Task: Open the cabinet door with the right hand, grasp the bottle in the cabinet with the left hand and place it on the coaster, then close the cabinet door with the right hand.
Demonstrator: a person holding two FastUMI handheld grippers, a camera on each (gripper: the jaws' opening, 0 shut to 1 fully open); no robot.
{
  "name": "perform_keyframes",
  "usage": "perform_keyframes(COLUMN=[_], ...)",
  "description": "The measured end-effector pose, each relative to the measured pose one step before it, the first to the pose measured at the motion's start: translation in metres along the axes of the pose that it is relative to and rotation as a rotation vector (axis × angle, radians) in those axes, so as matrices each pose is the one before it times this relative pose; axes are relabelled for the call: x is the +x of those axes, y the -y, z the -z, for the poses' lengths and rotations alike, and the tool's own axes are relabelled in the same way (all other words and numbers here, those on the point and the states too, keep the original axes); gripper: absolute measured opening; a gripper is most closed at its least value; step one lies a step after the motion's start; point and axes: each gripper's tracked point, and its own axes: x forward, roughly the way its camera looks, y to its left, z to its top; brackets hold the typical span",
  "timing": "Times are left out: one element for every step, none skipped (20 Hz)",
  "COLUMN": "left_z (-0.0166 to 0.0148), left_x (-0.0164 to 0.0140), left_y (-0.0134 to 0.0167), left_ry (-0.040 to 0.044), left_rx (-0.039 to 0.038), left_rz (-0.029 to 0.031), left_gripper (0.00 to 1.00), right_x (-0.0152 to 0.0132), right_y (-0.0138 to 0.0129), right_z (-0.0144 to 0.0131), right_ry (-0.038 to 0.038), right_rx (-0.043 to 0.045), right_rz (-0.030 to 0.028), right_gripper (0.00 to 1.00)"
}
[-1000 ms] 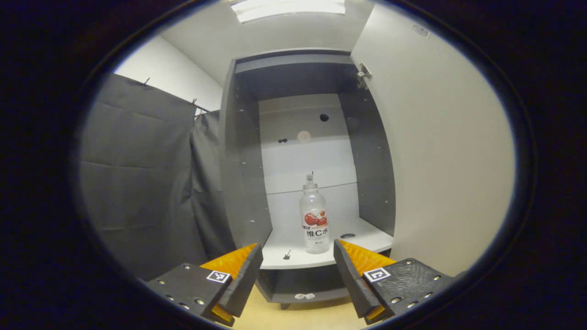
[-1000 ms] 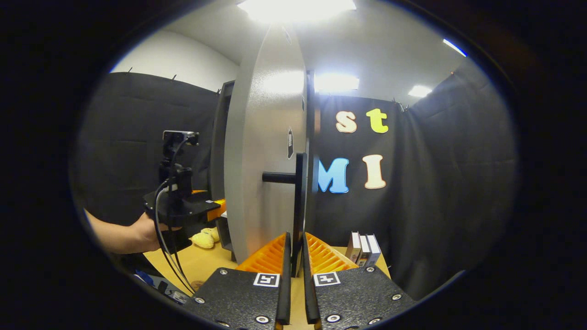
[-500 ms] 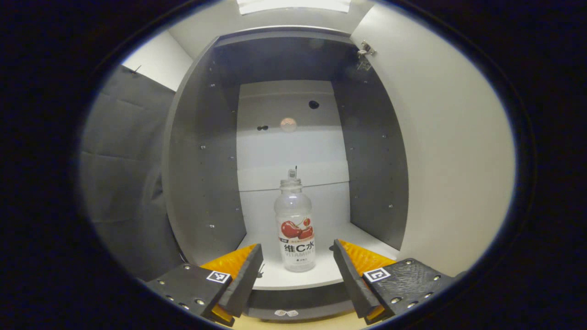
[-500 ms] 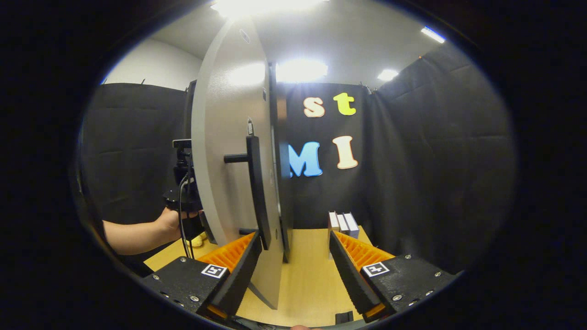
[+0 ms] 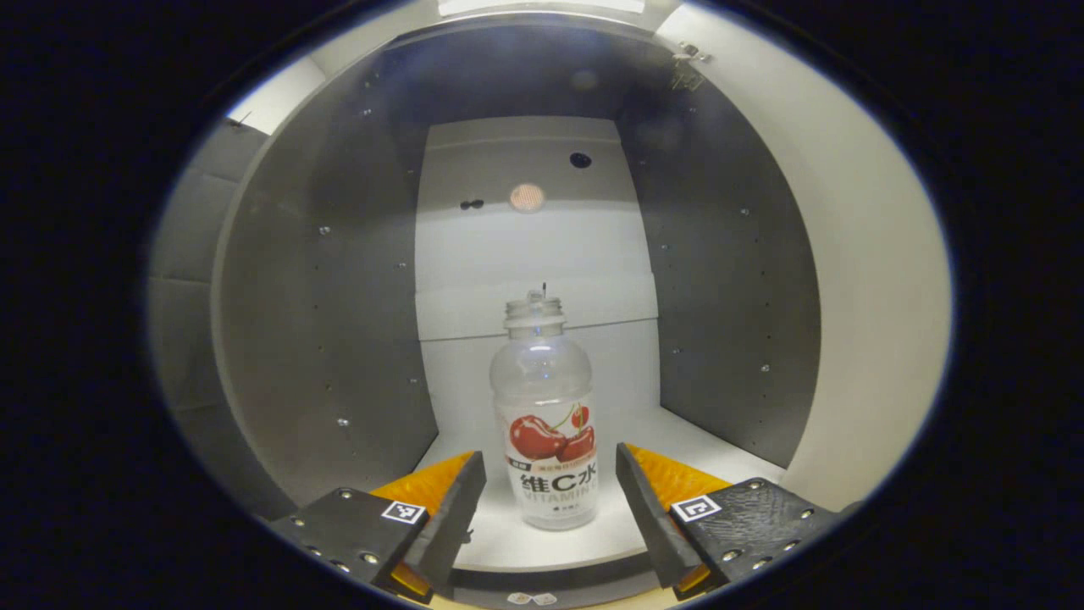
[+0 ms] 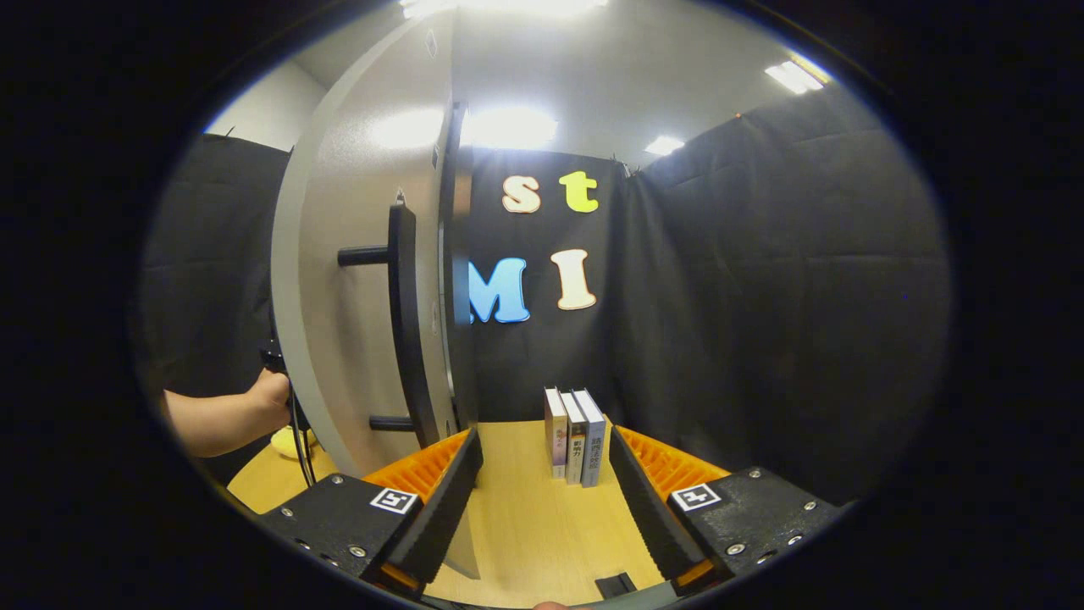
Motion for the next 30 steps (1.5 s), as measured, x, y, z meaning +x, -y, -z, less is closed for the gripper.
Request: perform_keyframes(left_z=[0.00086,0.00123,-0.0004,-0.00018,-0.00002,-0.00014,-0.00248,-0.0039,-0.00457,-0.00093,0.00088,0.00052,0.00244,0.00106,-0.00022,-0.00106,-0.0006,0.00038,0.0,-0.00049,-0.00227,-0.00228,-0.0036,-0.00657,-0.01008,-0.00927,-0.00885,-0.00676,-0.00898,-0.00683], left_x=[0.00652,0.00576,0.00554,0.00484,0.00459,0.00233,0.00154,0.0009,0.00062,-0.00042,0.00006,0.00116,0.0014,-0.00062,0.00188,-0.00044,-0.00036,-0.00168,-0.0011,-0.00127,-0.00136,-0.00379,-0.00484,-0.00718,-0.00823,-0.00959,-0.00823,-0.00892,-0.00999,-0.0098], left_y=[-0.00101,0.00106,0.0013,0.00109,0.00468,0.00046,-0.00144,0.00367,0.0027,0.00323,0.00797,0.00569,-0.0009,0.00059,-0.00296,0.00235,0.00037,0.0,-0.00213,-0.00264,-0.00059,-0.00141,-0.00351,0.00044,0.00045,-0.00092,-0.00075,-0.00093,0.00125,-0.00111], left_ry=[-0.00152,0.00235,0.00587,0.00509,0.00139,0.00302,0.01479,0.0146,0.01375,0.0076,-0.0023,-0.00447,-0.00394,-0.00389,0.00846,-0.00333,0.00056,-0.0005,-0.00168,0.00082,0.00291,0.00488,0.00245,0.01009,0.01857,0.01652,0.01132,0.0078,0.00979,0.00773], left_rx=[0.00466,0.00481,0.00923,0.011,0.00736,0.01296,0.00562,-0.00046,-0.00754,-0.00731,-0.0133,-0.00969,-0.00442,-0.00555,-0.00225,-0.00149,-0.00175,-0.00445,-0.00561,-0.00928,-0.01189,-0.01016,0.00131,0.01098,0.00979,0.00927,0.01049,0.00964,0.00184,-0.00183], left_rz=[0.00086,0.00478,0.00662,0.00677,0.0169,0.0036,-0.00039,0.00691,0.01181,0.01675,0.04547,0.02256,0.00222,0.0049,-0.01358,0.00645,0.00566,0.00761,-0.00239,-0.00119,-0.00134,-0.00106,-0.01221,-0.00739,-0.00537,-0.00535,-0.00981,-0.01417,-0.01161,-0.01292], left_gripper=[0.89,0.89,0.89,0.89,0.89,0.89,0.89,0.89,0.89,0.89,0.89,0.89,0.88,0.89,0.83,0.77,0.77,0.71,0.71,0.71,0.71,0.71,0.71,0.71,0.67,0.69,0.71,0.71,0.71,0.65], right_x=[0.00187,0.0009,0.00191,0.00118,0.00187,-0.00013,-0.00022,0.00037,0.00079,0.00002,0.00096,-0.00005,0.001,0.00076,0.00175,0.00103,0.00071,-0.00083,-0.00005,-0.00014,0.00096,0.00021,0.00068,-0.00045,-0.00051,0.0001,-0.00055,-0.00105,0.00015,-0.00036], right_y=[0.00056,0.00113,0.00114,0.00137,0.0012,0.00253,-0.00045,0.00055,0.00029,-0.00007,0.00027,0.00183,0.00088,0.00058,-0.00017,0.00023,0.00034,0.00081,-0.00063,-0.00037,-0.00064,-0.00011,-0.00111,-0.00103,-0.00136,-0.00156,0.0008,0.00121,-0.00102,-0.00005], right_z=[0.00144,0.00002,-0.00015,-0.00065,0.00182,0.00383,0.00488,0.00169,0.00032,0.00048,0.00081,-0.00039,-0.00043,-0.00049,0.00031,-0.00043,0.00102,-0.00002,0.0006,-0.00026,-0.00014,-0.00106,0.00016,-0.00048,-0.00104,-0.00056,0.00186,-0.00002,-0.00036,0.00184], right_ry=[-0.00688,-0.00191,0.00086,0.00074,-0.00501,-0.01471,-0.01699,-0.00324,-0.00104,-0.00157,-0.00113,0.0001,0.00127,-0.00014,0.00031,-0.00022,-0.00133,0.00085,-0.00135,0.00004,0.00357,0.00479,0.00021,0.0032,0.00774,0.00478,-0.00095,0.00729,0.00882,-0.00098], right_rx=[-0.00521,0.0006,0.00355,0.00604,0.00575,0.00371,-0.00018,-0.00362,-0.0065,-0.00801,-0.00753,-0.00477,-0.00025,0.00527,0.00709,0.00602,0.00351,0.00244,-0.00132,-0.0038,-0.00615,-0.00702,-0.00681,-0.00655,-0.00698,-0.00718,-0.00729,-0.00409,0.00199,0.00292], right_rz=[0.01226,0.01176,0.01169,0.01288,0.01673,0.01675,0.01101,0.00811,0.00643,0.00368,0.0065,0.00808,0.00675,0.00542,0.00264,0.00269,0.00186,-0.00078,-0.00191,-0.00321,-0.00525,-0.00759,-0.01247,-0.01893,-0.02221,-0.02685,-0.02004,-0.02233,-0.02951,-0.02954], right_gripper=[0.93,0.93,0.93,0.93,0.93,0.93,0.93,0.91,0.93,0.93,0.93,0.93,0.93,0.93,0.93,0.93,0.93,0.93,0.93,0.93,0.93,0.93,0.93,0.93,0.93,0.93,0.93,0.93,0.93,0.93])
